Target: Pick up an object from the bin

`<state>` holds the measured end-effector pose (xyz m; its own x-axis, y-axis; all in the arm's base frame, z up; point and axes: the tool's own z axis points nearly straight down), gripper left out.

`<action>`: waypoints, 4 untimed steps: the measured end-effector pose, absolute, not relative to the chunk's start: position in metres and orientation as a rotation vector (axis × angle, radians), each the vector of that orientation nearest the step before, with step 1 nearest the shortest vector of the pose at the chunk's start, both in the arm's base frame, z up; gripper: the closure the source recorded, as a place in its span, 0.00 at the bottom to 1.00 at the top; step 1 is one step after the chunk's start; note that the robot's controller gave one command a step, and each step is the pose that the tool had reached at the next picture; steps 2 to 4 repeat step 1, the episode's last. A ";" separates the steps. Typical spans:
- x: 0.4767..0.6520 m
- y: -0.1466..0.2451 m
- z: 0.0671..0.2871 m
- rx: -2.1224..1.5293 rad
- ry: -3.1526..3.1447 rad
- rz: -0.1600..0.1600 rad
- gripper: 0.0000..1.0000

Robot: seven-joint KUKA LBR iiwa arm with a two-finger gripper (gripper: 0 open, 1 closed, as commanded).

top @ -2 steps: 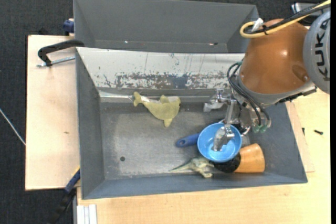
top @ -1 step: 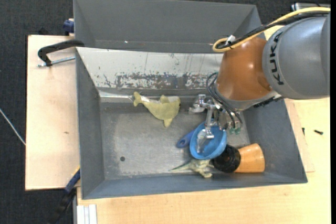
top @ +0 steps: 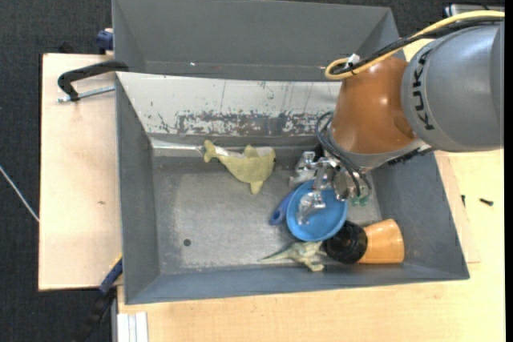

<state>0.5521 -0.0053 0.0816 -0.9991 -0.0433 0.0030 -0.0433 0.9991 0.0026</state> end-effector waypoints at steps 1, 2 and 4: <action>0.547 0.008 0.209 0.051 -3.156 -0.002 1.00; 0.547 0.008 0.209 0.051 -3.156 -0.002 1.00; 0.547 0.008 0.209 0.051 -3.156 -0.002 1.00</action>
Offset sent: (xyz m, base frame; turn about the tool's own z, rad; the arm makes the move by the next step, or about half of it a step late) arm -0.0080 0.0126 0.1217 0.0119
